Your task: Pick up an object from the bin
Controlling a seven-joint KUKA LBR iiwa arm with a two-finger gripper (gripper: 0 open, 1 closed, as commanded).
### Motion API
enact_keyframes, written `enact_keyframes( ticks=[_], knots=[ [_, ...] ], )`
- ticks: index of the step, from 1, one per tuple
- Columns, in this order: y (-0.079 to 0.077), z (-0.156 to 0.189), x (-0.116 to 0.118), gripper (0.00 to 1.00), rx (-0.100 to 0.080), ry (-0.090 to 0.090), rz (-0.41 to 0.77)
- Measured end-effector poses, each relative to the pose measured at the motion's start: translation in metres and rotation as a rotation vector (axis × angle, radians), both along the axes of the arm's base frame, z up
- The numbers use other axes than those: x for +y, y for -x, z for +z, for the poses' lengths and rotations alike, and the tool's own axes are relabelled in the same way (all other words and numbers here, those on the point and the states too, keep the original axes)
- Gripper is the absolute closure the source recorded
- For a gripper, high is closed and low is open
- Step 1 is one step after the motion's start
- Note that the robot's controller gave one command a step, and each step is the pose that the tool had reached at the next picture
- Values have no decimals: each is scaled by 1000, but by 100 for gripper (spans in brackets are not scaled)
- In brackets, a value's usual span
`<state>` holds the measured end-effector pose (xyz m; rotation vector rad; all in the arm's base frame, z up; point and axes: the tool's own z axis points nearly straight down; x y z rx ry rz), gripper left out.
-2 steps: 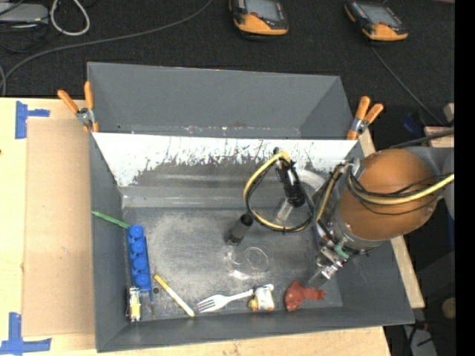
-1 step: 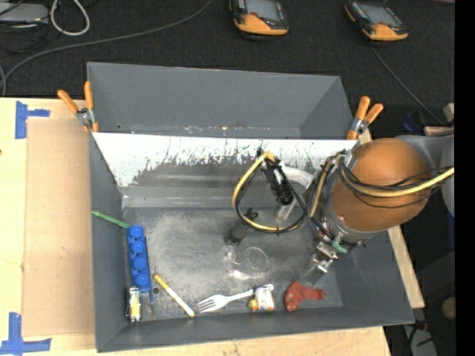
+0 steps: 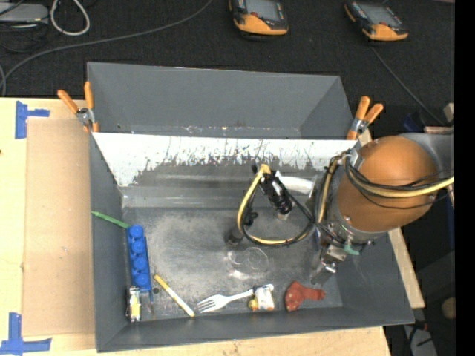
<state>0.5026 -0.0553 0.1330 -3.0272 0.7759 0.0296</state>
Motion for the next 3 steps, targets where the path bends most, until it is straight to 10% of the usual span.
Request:
enact_keyframes(
  ticks=[3],
  knots=[
    [11,38,50,100,2,-13,497]
  ],
)
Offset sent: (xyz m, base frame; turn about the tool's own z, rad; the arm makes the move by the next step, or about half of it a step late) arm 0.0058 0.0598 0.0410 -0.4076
